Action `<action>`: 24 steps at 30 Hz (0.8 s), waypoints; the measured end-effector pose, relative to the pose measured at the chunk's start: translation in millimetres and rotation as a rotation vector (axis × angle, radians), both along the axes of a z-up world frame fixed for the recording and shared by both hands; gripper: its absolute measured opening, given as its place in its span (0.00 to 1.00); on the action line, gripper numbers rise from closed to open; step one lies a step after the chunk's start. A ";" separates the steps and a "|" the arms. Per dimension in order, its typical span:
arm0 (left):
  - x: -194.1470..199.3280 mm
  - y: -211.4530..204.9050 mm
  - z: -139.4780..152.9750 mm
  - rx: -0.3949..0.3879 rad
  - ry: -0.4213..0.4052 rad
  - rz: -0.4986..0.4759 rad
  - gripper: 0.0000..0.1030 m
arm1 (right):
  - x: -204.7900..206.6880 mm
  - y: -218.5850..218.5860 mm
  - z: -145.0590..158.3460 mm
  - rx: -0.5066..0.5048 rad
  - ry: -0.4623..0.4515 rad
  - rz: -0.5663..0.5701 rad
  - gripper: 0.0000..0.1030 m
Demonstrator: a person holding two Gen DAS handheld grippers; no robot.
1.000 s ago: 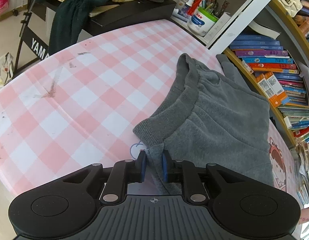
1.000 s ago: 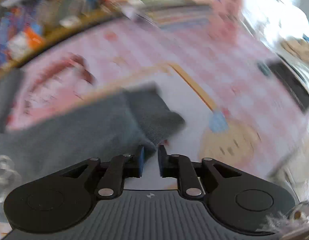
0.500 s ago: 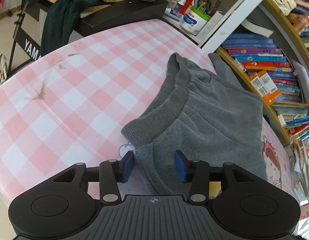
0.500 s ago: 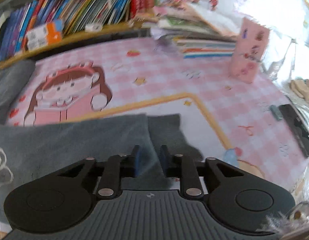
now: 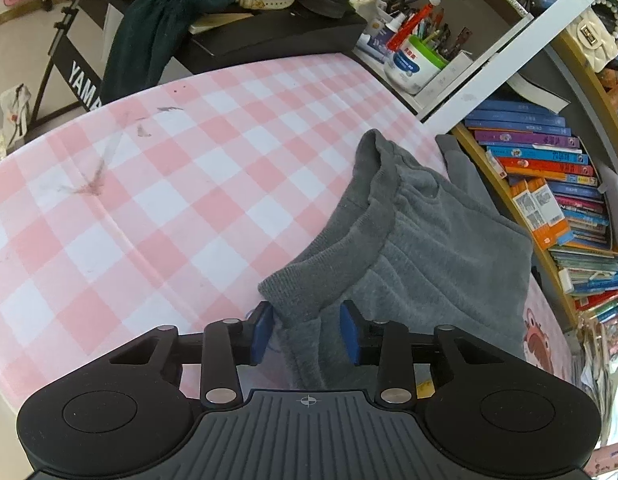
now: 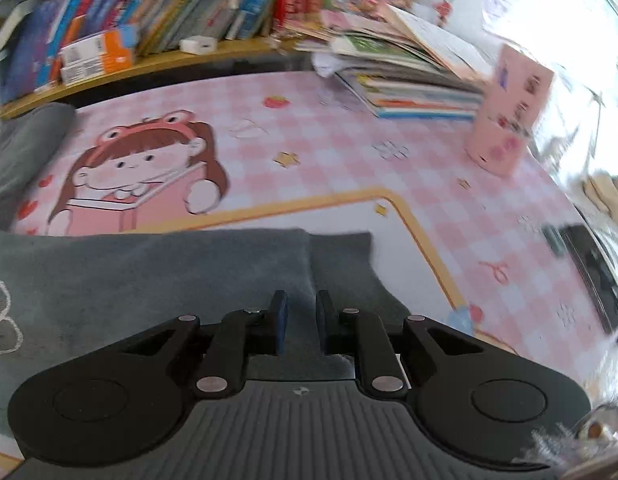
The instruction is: Fold clothes
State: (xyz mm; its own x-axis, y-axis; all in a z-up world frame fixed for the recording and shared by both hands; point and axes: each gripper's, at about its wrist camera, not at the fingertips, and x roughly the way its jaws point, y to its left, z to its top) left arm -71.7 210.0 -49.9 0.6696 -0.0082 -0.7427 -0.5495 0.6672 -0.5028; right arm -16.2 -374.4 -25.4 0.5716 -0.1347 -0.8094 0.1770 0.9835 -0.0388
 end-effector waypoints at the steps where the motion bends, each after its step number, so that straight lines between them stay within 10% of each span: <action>1: 0.3 -0.1 -0.8 0.002 0.001 0.010 0.23 | 0.7 1.9 -0.6 0.003 0.001 0.011 0.14; 14: -20.1 -2.3 37.8 0.125 -0.190 0.030 0.10 | 7.3 21.2 -5.1 0.036 0.020 0.146 0.14; 24: -20.5 6.5 7.8 0.099 0.030 0.007 0.20 | 3.6 19.6 4.4 0.035 -0.019 0.149 0.14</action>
